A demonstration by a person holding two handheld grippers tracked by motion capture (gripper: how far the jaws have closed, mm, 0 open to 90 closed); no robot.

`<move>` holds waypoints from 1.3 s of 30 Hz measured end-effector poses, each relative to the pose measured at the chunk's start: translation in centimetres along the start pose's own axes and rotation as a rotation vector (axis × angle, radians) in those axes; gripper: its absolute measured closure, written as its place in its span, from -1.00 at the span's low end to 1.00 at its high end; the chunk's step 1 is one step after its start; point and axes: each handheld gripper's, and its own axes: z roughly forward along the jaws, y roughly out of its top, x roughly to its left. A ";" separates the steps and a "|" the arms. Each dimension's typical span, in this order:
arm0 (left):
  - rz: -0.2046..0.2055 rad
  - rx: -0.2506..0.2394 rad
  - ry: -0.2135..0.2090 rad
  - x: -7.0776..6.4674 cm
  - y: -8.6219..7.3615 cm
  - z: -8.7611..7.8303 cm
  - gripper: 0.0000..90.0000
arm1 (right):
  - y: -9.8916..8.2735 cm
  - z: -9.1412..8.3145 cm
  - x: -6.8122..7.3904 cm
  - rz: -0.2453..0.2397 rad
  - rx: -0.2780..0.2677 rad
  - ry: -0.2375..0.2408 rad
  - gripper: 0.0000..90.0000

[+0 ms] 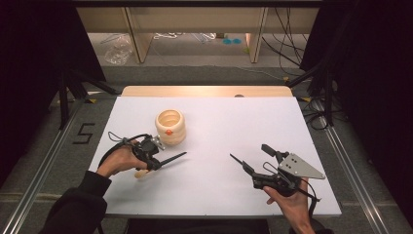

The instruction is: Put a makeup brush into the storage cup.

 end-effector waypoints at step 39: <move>0.206 -0.280 0.149 -7.1 2.0 -6.6 0.74 | 1.6 1.0 -0.1 -0.032 0.036 0.115 -0.60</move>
